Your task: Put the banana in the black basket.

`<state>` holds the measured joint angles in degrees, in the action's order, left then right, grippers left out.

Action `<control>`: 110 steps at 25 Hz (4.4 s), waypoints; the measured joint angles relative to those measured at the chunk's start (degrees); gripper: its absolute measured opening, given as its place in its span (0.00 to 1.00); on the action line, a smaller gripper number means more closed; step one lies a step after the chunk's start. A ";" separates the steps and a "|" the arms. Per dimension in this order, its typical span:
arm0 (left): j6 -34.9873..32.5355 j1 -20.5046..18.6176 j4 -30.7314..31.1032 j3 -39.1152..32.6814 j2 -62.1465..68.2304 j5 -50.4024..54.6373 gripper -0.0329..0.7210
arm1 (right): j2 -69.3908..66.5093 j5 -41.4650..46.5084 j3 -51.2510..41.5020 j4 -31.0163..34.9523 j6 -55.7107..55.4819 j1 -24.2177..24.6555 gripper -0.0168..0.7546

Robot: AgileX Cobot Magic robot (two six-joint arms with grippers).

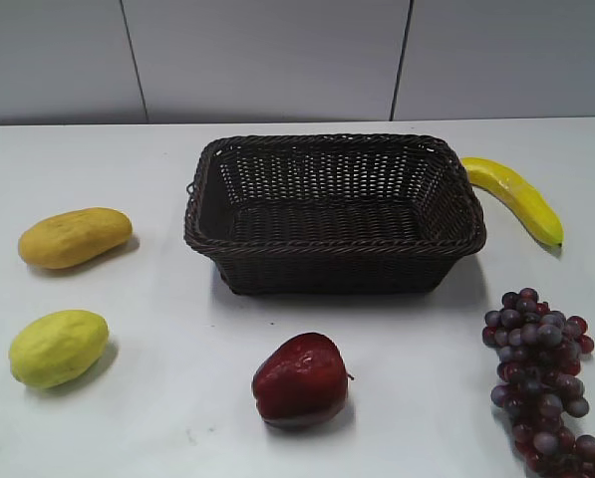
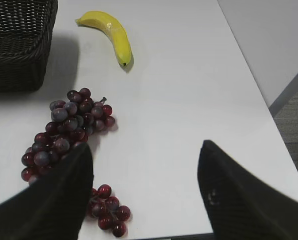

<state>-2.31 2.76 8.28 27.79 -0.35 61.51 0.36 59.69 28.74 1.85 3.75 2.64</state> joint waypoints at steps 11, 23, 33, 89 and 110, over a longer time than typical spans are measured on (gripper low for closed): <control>0.00 0.00 0.00 0.00 0.00 0.00 0.35 | 0.00 0.00 0.00 0.00 -0.05 0.00 0.67; 0.00 0.00 0.00 0.00 0.00 0.00 0.35 | -25.09 -7.90 3.79 2.91 -0.07 0.00 0.67; 0.00 0.00 0.00 0.00 0.00 0.00 0.35 | -59.00 -8.84 19.93 5.94 -0.07 0.00 0.67; 0.00 0.00 0.00 0.00 0.00 0.00 0.35 | -131.92 -13.09 71.34 -13.95 1.87 -8.22 0.44; 0.00 0.00 0.00 0.00 0.00 0.00 0.35 | -114.37 -10.01 71.94 -14.78 18.46 -25.75 0.44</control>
<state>-2.31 2.76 8.28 27.79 -0.35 61.51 -114.01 49.68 100.68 -12.92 22.22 -23.11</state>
